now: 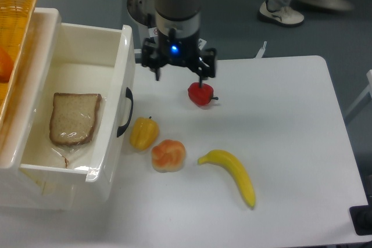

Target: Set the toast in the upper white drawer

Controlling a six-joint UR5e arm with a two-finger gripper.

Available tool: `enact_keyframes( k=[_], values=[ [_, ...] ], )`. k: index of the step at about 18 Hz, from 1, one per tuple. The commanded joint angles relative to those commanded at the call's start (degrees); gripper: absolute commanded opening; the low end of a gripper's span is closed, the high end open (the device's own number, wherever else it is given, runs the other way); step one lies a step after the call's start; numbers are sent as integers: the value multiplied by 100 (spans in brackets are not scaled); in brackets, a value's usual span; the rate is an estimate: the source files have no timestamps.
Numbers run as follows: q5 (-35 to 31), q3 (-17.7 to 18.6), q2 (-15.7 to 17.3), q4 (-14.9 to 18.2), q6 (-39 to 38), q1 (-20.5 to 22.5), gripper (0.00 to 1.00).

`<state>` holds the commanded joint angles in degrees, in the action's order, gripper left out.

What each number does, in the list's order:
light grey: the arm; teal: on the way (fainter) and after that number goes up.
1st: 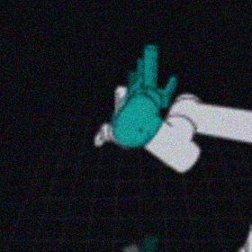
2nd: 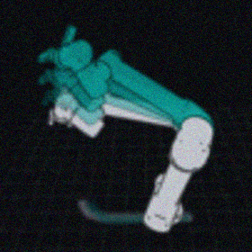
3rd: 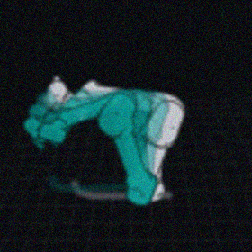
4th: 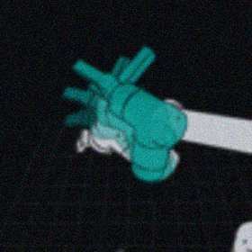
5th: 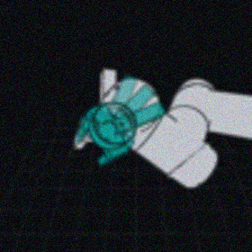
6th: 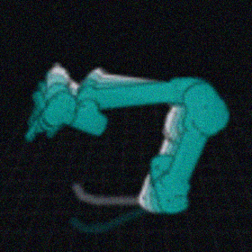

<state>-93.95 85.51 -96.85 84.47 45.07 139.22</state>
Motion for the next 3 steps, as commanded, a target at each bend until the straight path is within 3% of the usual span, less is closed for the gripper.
enact_keyframes(
  k=[3],
  values=[
    [-27,18,-70,-150,107,26,100]
  ],
)
